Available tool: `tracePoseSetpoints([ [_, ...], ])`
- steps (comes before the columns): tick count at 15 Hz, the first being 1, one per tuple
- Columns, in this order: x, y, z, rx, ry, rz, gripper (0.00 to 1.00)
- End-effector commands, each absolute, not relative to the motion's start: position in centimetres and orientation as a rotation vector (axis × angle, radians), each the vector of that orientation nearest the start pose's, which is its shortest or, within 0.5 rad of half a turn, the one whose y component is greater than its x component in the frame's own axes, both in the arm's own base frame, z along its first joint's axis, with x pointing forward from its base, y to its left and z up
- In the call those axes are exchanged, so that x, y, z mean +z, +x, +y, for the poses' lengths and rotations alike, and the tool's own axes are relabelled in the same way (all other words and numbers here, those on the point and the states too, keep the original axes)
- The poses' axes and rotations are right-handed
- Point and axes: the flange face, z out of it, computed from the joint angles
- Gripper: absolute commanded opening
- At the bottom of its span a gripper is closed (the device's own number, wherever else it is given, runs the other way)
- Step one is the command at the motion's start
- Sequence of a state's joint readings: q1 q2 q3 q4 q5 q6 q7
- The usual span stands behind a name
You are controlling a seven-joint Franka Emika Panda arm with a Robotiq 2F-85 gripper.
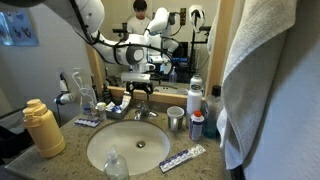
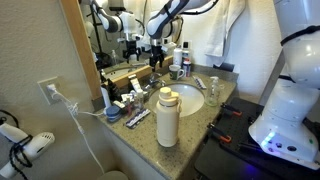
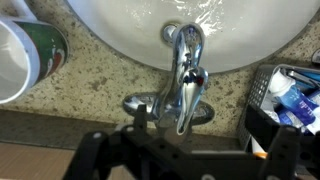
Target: Lift the handle of the tap and then push it down
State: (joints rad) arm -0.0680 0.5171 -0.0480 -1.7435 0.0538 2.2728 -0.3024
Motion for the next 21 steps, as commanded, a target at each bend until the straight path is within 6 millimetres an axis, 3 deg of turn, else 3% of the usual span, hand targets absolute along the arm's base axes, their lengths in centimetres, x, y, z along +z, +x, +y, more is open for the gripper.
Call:
tracePoseSetpoints([
  [1, 26.0, 67.1, -7.0, -0.031, -3.102, -0.200, 1.00],
  [7, 24.5, 68.8, -6.3, -0.117, -3.123, -0.131, 1.00],
  [8, 24.4, 69.0, -6.3, -0.120, -3.123, -0.124, 0.93],
  [9, 24.3, 69.0, -6.3, -0.117, -3.125, -0.113, 0.74],
  [17, 25.7, 68.5, -7.9, -0.056, -3.144, -0.061, 0.11],
  [18, 25.7, 68.4, -7.8, -0.035, -3.141, -0.060, 0.05],
  [21, 25.4, 68.4, -7.4, 0.000, -3.126, -0.043, 0.06],
])
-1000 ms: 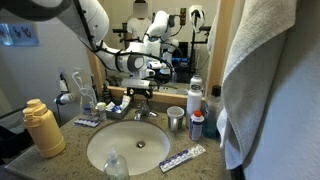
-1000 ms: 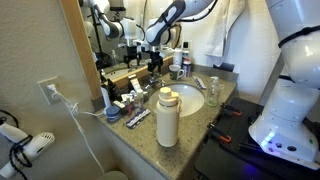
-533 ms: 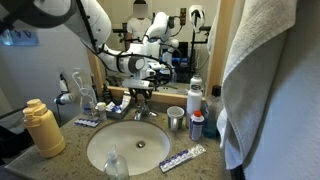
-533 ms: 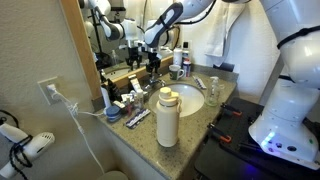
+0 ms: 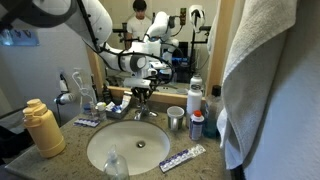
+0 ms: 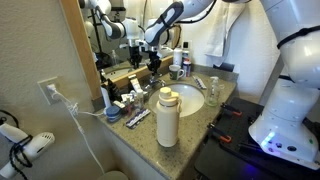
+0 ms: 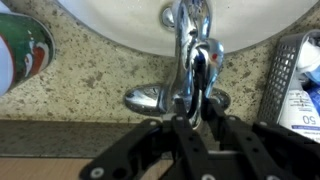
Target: Lift the handle of the tap and then push it down
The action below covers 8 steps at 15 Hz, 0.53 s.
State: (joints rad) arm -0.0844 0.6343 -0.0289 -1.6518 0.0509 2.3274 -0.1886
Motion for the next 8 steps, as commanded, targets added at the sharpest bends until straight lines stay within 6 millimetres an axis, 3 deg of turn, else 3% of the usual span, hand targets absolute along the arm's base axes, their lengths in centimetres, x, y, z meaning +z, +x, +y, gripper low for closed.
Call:
tracePoseSetpoints([
  [1, 25.3, 68.4, -7.3, 0.010, -3.119, -0.049, 0.06],
  [8, 28.1, 69.7, -5.6, -0.086, -3.099, -0.088, 0.06],
])
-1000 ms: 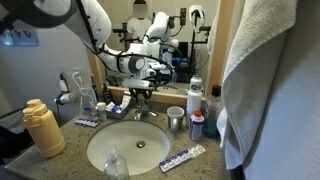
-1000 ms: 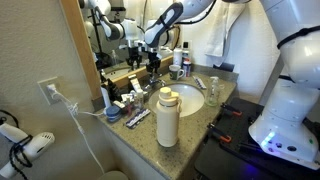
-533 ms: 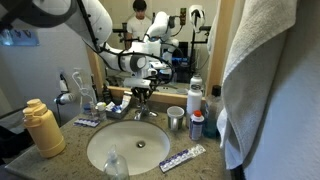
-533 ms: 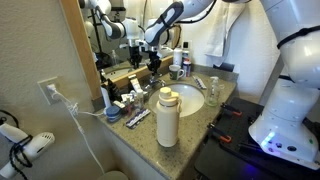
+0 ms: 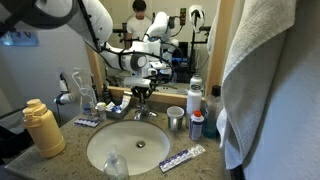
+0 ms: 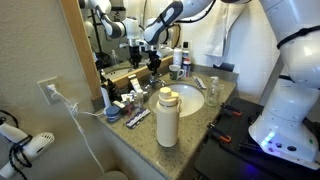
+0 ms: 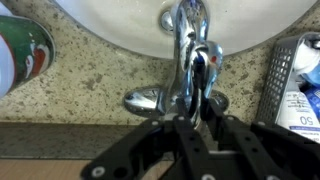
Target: Lift the handle of the tap and then push it down
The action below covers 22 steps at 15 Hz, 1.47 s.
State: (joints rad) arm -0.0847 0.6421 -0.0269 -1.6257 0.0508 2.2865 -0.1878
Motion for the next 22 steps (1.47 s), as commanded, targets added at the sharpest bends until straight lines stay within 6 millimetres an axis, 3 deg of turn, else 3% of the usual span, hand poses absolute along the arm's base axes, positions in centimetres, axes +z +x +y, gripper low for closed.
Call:
tracePoseSetpoints([
  [1, 28.5, 69.9, -5.5, -0.104, -3.098, -0.087, 0.06],
  [12, 31.4, 71.1, -4.9, -0.240, -3.074, -0.069, 0.06],
  [14, 33.7, 72.2, -4.2, -0.345, -3.052, -0.070, 0.06],
  [17, 36.0, 72.2, -2.9, -0.374, -3.027, -0.034, 0.06],
  [22, 37.7, 71.4, -2.6, -0.309, -3.033, 0.010, 0.06],
])
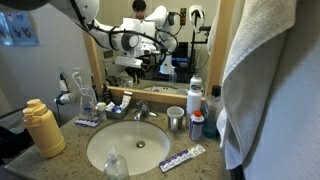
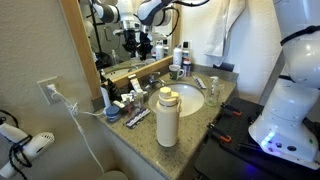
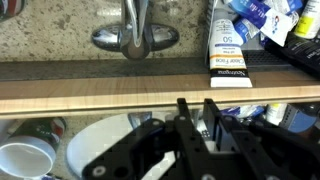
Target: Lift the handle of the tap and then push it down
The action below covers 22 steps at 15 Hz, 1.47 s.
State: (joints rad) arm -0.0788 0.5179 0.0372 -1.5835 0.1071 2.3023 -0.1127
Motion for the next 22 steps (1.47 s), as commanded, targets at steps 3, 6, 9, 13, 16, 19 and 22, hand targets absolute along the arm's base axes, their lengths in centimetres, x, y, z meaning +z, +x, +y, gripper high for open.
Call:
tracePoseSetpoints([
  [3, 38.1, 70.6, -2.8, -0.222, -3.044, 0.039, 0.06],
  [6, 38.0, 70.2, -3.2, -0.134, -3.057, 0.074, 0.35],
  [9, 37.4, 69.6, -3.8, -0.054, -3.055, 0.114, 0.49],
  [13, 36.8, 69.0, -4.6, 0.010, -3.057, 0.161, 0.79],
  [16, 35.6, 69.0, -4.9, 0.018, -3.060, 0.160, 0.99],
  [19, 33.8, 69.2, -5.2, 0.024, -3.059, 0.155, 1.00],
  [22, 31.9, 69.3, -5.6, 0.055, -3.056, 0.162, 1.00],
])
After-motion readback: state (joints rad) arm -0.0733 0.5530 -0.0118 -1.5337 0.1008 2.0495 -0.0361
